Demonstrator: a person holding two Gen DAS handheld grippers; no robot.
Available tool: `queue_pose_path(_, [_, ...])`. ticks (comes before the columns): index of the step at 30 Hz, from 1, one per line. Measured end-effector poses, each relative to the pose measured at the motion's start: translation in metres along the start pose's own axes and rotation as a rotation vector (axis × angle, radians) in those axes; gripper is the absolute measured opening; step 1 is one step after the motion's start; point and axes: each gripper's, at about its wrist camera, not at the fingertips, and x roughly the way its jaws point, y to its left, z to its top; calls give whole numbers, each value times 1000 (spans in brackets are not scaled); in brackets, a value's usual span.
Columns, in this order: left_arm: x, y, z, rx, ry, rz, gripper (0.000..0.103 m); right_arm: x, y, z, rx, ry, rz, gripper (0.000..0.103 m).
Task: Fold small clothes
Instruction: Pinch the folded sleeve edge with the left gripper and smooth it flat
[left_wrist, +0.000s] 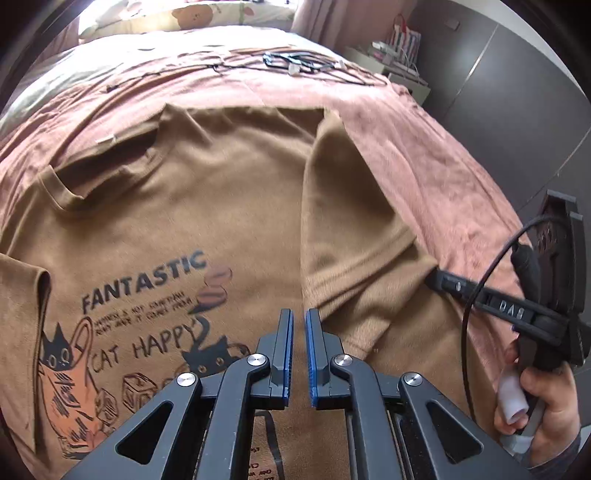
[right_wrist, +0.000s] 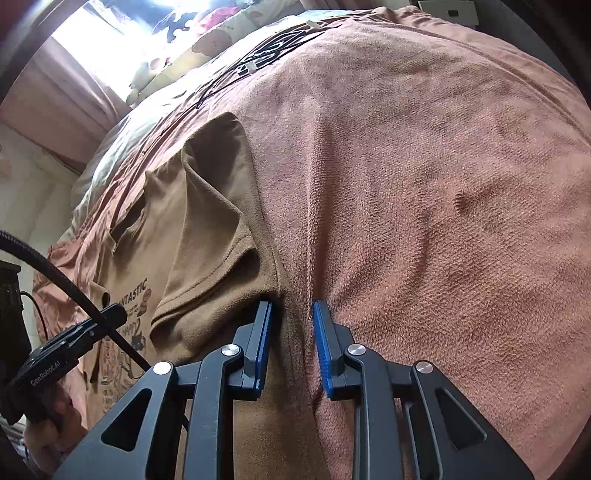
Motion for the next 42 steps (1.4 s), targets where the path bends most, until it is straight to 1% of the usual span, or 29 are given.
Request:
queue_pose_path(1, [-3,2,3,-9,-13,2,9,-3,-3,0,15,-3,19,20])
queue_pose_path(2, [-5,2,7,-15,-27,-3,11,-6,-6,0,23,-4,42,20])
queue_pose_path(3, [-6,-1,10,-12,-36,-15,19,-8,-7,0,20,-4,55,20])
queue_pose_path(4, [-5,-3,13,-4,-42,-23,25,-10,-7,0,9,-4,53,20])
queue_pose_path(5, [-3,-7,14,8,-47,-25,35,-11,-8,0,-3,-4,43,20])
queue_pose_path(6, [1,-11,18,20,-52,-25,40,-13,-9,1,-10,-4,37,20])
queue_pose_path(9, [12,-22,19,53,-54,-43,40,-19,-12,0,-26,-12,42,22])
queue_pose_path(10, [17,-26,20,63,-50,-49,40,-20,-12,0,-32,-14,41,30])
queue_pose_path(11, [22,-28,20,72,-48,-49,40,-20,-13,0,-37,-16,37,43])
queue_pose_path(13, [32,-35,21,92,-43,-37,40,-21,-12,1,-43,-28,28,55])
queue_pose_path(18, [52,-42,23,126,-30,-40,40,-24,-6,-1,-57,-70,15,55])
queue_pose_path(22, [62,-45,21,151,-35,-17,40,-19,2,4,-56,-80,5,55])
queue_pose_path(23, [62,-46,22,154,-36,-15,36,-16,4,6,-59,-75,1,55])
queue_pose_path(24, [62,-46,22,157,-36,-16,21,-13,6,8,-60,-71,-2,55])
queue_pose_path(25, [62,-46,23,158,-33,-19,14,-9,7,9,-56,-66,-3,55])
queue_pose_path(27, [59,-43,27,144,-29,-17,5,0,7,13,-48,-50,1,55])
queue_pose_path(29, [52,-39,30,122,-40,-26,4,7,9,14,-49,-38,-10,55])
queue_pose_path(31, [44,-32,33,89,-48,-51,4,11,10,13,-53,-36,-28,55])
queue_pose_path(34, [33,-15,36,18,-60,-69,4,13,11,13,-49,-39,-37,55])
queue_pose_path(36, [28,-3,37,-26,-62,-62,4,13,14,13,-54,-37,-47,55])
queue_pose_path(38, [26,9,37,-59,-63,-39,4,14,16,13,-61,-35,-54,55])
queue_pose_path(40, [23,20,37,-88,-65,-19,4,15,16,14,-61,-34,-52,55])
queue_pose_path(42, [20,32,37,-123,-64,-14,5,16,15,14,-55,-35,-46,55])
